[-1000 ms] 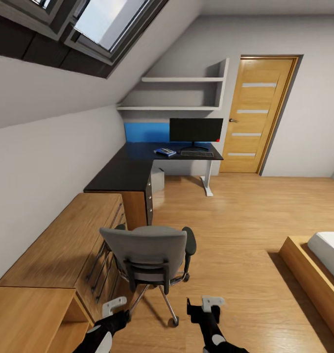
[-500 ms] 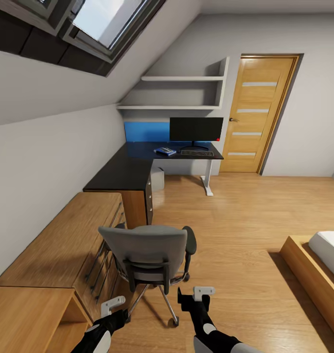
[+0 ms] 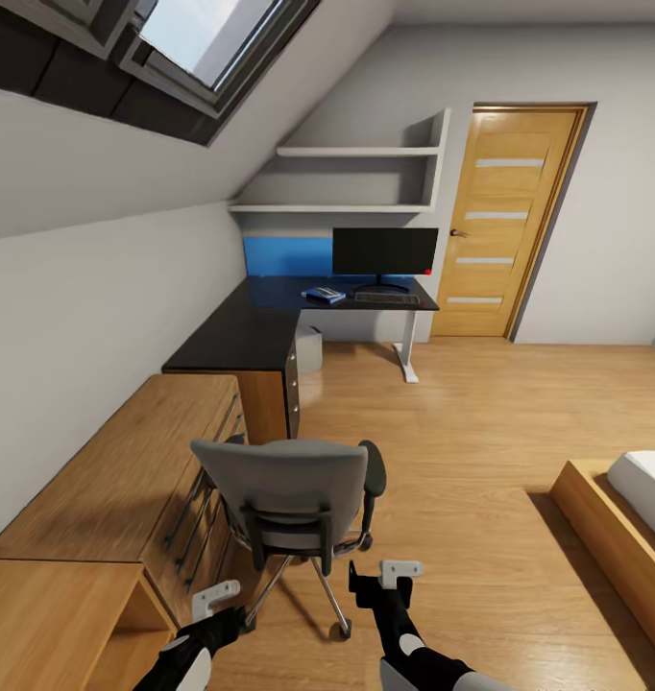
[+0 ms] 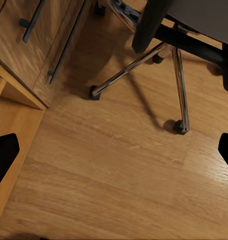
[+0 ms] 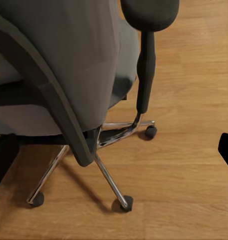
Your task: In the bedroom, organize the workspace by keeping the computer under the desk, ensuring the monitor is on the desk, placing the keyboard on the desk next to the monitor, placing the mouse on the desk next to the keyboard, moving the folder from the swivel chair onto the desk next to the mouse, stacking the notebook on top of the folder with the pen on top of the notebook, and positioning the swivel chair next to the desk.
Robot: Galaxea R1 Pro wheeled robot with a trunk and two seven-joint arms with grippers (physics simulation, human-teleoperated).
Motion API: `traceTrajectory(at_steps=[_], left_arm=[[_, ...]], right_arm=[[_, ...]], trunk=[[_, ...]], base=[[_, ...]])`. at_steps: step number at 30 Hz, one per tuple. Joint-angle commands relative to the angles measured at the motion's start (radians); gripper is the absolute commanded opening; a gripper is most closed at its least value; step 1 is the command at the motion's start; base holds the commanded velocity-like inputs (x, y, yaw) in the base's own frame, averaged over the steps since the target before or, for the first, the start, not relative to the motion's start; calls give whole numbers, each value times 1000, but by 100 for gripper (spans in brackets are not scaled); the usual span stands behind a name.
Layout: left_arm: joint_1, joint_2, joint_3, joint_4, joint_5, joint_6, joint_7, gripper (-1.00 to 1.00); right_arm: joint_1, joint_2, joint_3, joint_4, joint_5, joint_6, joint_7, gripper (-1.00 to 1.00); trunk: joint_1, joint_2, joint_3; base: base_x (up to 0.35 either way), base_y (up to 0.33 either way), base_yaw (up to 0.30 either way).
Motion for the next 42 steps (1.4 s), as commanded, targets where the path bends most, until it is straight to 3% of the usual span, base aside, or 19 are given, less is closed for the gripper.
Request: traceTrajectory(at_steps=[1, 12, 36, 42], left_arm=[[0, 1, -6, -2, 10, 4, 9, 100], [-1, 2, -7, -2, 10, 4, 8, 100], [-1, -1, -12, 2, 11, 4, 7, 100], [-1, -3, -13, 23, 10, 4, 7, 100]], right_arm=[[-1, 0, 9, 0, -3, -2, -8, 100], [-1, -1, 8, 0, -3, -2, -8, 100], [-1, 1, 13, -1, 6, -3, -4, 100], [-1, 4, 19, -3, 25, 1, -2, 100]], trunk=[[4, -8, -5], [46, -85, -39], [138, -253, -114], [161, -295, -133]], base=[[-66, 0, 0], [-165, 0, 0], [-6, 0, 0], [0, 0, 0]])
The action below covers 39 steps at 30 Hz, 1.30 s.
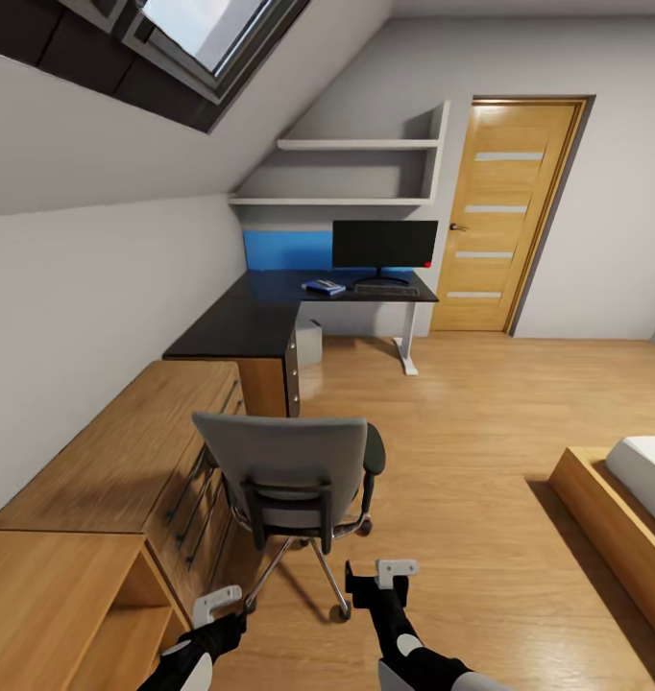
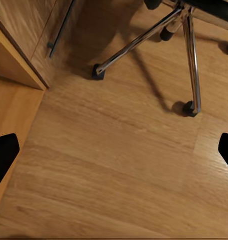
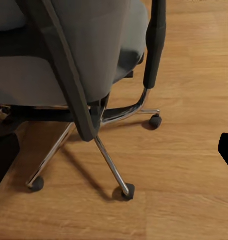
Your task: In the bedroom, organize the workspace by keeping the computer under the desk, ensuring the monitor is on the desk, placing the keyboard on the desk next to the monitor, placing the mouse on the desk next to the keyboard, moving the folder from the swivel chair onto the desk next to the mouse, stacking the notebook on top of the folder with the pen on top of the notebook, and positioning the swivel chair next to the desk.
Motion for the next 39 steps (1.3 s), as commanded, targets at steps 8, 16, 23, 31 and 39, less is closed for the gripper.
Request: traceTrajectory(at_steps=[8, 16, 23, 31, 39], left_arm=[[-22, -5, -7, -18, 8, 6, 9, 100], [-104, -4, -7, -41, 9, 15, 11, 100], [-143, -7, -7, -46, 9, 26, 12, 100], [-151, -9, -6, -37, 9, 24, 11, 100], [-151, -4, -2, -32, 11, 21, 9, 100]], right_arm=[[-16, 10, 8, -3, 19, 8, -9, 100], [-66, 13, 6, -3, 22, 47, -11, 100], [-77, 13, 4, -3, 19, 90, -10, 100], [-78, 13, 9, 6, 20, 107, -9, 100], [-79, 11, 13, 5, 24, 101, -7, 100]], trunk=[[31, -57, -26], [61, -113, -51], [88, -162, -73], [119, -218, -98], [150, -274, -123]], base=[[0, 0, 0], [0, 0, 0], [0, 0, 0], [0, 0, 0], [0, 0, 0]])
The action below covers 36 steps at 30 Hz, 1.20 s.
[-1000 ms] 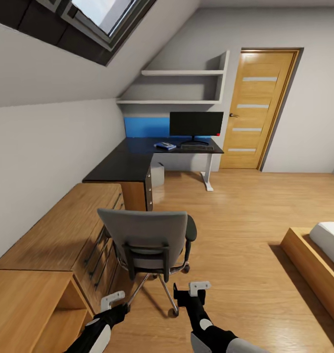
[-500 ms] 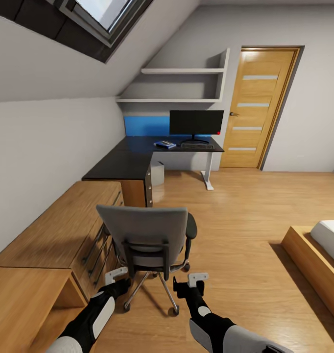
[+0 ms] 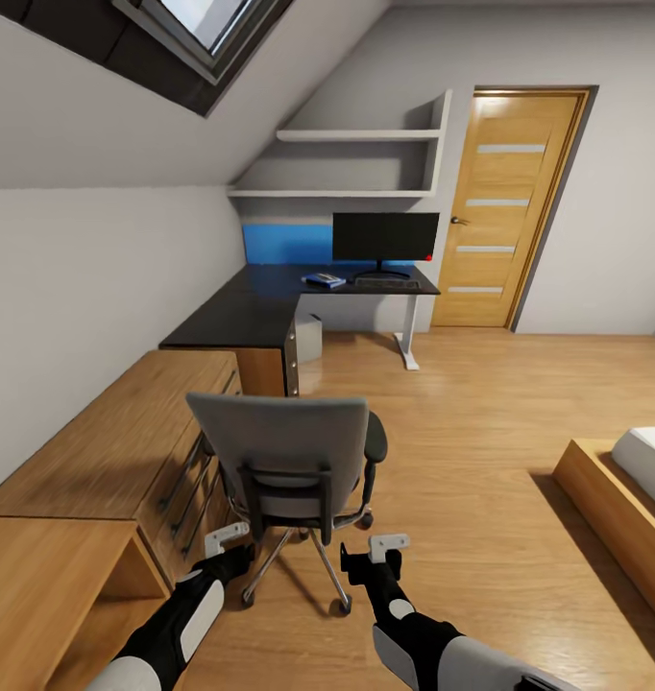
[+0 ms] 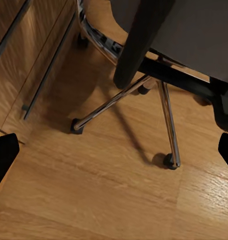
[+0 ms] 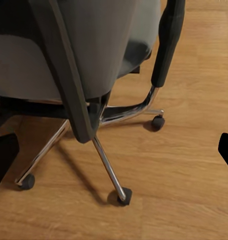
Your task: In the bedroom, organize the workspace by keeping the computer under the desk, ensuring the monitor is on the desk, placing the keyboard on the desk next to the monitor, placing the mouse on the desk next to the keyboard, moving the folder from the swivel chair onto the desk next to the mouse, stacking the notebook on top of the folder with the pen on top of the notebook, and positioning the swivel chair next to the desk.
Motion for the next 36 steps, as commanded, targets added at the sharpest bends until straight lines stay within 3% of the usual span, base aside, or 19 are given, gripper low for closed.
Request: traceTrajectory(at_steps=[1, 6, 17, 23, 36], left_arm=[[0, 1, -6, 0, 10, 4, 9, 100], [0, 0, -8, 41, 9, 1, 6, 100], [-1, 0, -6, 48, 10, 0, 8, 100], [-1, 2, -4, 47, 10, -2, 6, 100], [-1, 3, -5, 47, 10, -3, 2, 100]], right_arm=[[-1, 0, 9, 0, -5, -2, -6, 100], [-1, 0, 10, -1, -5, -3, -6, 100], [-1, 2, 13, -5, -4, -3, 7, 100], [0, 1, 12, -5, 23, -3, 50, 100], [1, 1, 13, -6, 39, -6, 58, 100]], trunk=[[4, -8, -4], [23, -43, -20], [65, -120, -54], [88, -162, -73], [138, -253, -114]], base=[[0, 0, 0], [0, 0, 0], [0, 0, 0], [0, 0, 0], [0, 0, 0]])
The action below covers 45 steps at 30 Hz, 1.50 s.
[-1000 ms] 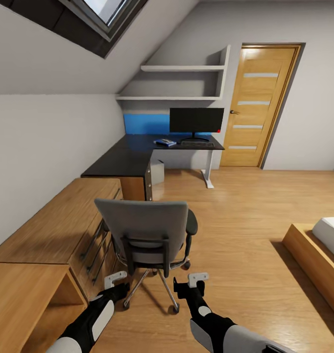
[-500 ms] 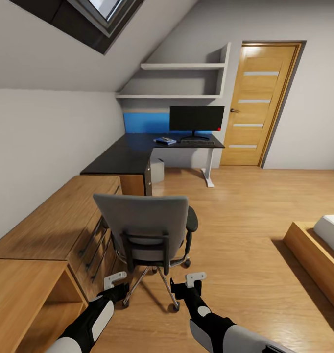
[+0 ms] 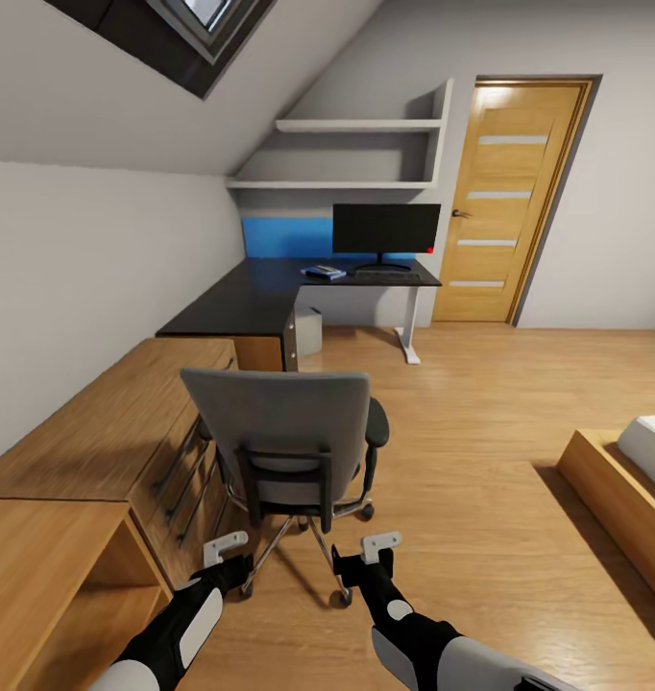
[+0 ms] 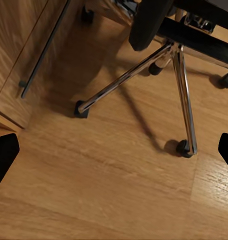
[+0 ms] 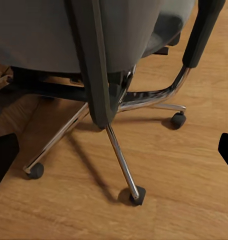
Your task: In the bedroom, organize the workspace by keeping the computer under the desk, ensuring the monitor is on the desk, placing the keyboard on the desk next to the monitor, placing the mouse on the desk next to the keyboard, moving the folder from the swivel chair onto the desk next to the mouse, stacking the notebook on top of the folder with the pen on top of the notebook, and positioning the swivel chair next to the desk.
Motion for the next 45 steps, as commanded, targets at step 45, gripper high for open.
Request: traceTrajectory(at_steps=[45], left_arm=[[-1, 4, -7, -47, 9, 17, 12, 100]], right_arm=[[-8, 7, -3, -78, 48, 69, -12, 100]], trunk=[[173, -316, -142]], base=[[0, 0, 0]])
